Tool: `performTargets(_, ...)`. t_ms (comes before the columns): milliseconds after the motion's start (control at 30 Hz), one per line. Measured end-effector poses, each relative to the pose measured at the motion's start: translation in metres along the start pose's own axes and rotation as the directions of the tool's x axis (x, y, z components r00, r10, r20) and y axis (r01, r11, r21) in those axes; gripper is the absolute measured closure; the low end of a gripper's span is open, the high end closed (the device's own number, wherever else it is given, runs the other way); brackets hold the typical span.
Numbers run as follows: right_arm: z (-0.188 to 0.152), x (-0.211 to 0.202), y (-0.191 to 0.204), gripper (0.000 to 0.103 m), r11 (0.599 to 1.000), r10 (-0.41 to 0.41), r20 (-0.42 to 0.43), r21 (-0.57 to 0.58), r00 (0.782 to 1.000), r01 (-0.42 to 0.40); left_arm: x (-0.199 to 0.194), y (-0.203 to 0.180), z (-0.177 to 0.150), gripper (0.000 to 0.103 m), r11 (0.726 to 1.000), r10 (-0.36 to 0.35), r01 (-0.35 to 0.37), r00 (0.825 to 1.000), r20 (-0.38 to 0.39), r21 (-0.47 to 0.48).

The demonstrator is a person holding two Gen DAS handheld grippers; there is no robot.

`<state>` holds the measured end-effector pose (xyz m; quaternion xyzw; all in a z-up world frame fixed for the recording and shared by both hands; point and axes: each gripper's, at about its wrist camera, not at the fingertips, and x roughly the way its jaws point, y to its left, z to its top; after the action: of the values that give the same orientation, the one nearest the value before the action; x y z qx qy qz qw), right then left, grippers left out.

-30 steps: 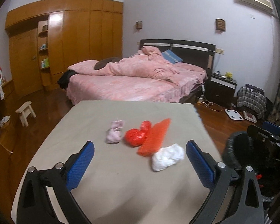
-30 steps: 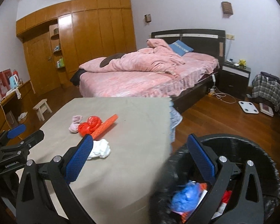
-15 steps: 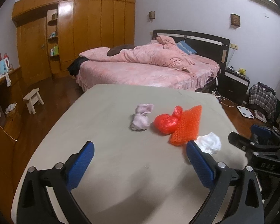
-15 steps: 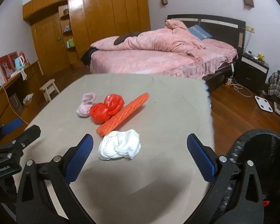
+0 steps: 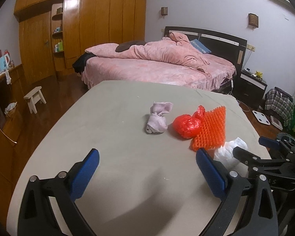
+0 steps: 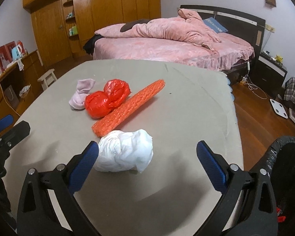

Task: Collect trash
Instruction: 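Move both grippers back over the table toward the white cloth, then grasp the white cloth with the right gripper while the left gripper grasps the orange foam net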

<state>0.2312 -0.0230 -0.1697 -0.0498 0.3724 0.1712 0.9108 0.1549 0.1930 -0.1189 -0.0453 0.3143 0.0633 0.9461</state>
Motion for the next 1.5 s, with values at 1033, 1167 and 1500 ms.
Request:
performTargets(1033, 0.009, -0.017, -0.024, 0.075, 0.992, 0.12, -0.008, 0.023, 0.993, -0.12, 0.021, -0.031, 0.009, 0.008, 0.998, -0.064, 0.064, 0.998, -0.026, 0.021)
performTargets(1167, 0.011, -0.019, -0.04, 0.075, 0.994, 0.094, 0.008, 0.055, 0.996, -0.095, 0.029, -0.046, 0.014, 0.01, 0.995, -0.092, 0.093, 0.995, -0.029, 0.025)
performTargets(1500, 0.019, -0.022, -0.072, 0.075, 0.994, 0.043, 0.042, 0.097, 0.998, -0.047, 0.067, -0.086, 0.02, 0.018, 0.987, -0.137, 0.142, 0.988, -0.071, 0.072)
